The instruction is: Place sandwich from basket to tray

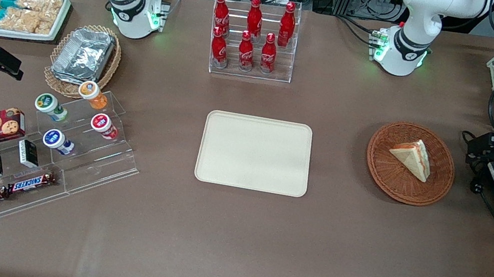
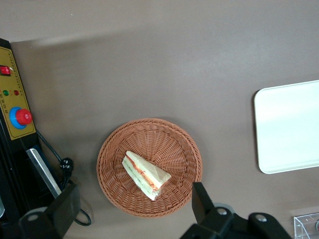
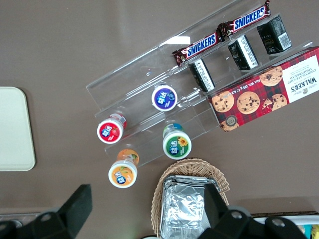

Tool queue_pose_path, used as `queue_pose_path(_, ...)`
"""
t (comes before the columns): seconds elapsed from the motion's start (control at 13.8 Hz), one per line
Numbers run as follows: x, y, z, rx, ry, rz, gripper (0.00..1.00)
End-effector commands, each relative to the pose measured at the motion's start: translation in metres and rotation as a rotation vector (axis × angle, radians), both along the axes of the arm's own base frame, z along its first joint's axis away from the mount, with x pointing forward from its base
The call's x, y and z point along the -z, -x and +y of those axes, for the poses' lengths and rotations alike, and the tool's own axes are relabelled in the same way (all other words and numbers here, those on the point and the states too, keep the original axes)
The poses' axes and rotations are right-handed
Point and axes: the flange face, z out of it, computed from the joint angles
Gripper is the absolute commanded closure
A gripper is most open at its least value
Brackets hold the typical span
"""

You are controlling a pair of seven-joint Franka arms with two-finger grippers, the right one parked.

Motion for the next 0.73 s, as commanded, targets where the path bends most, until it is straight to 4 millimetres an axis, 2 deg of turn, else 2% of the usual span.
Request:
queue_pose_path(0.0,-0.0088,0.0053,-0.0014,0.011,-0.004,0.001,0.0)
queue_pose_path(0.65,-0.0058,0.0101,-0.0021,0.004,-0.004,0.029,0.0)
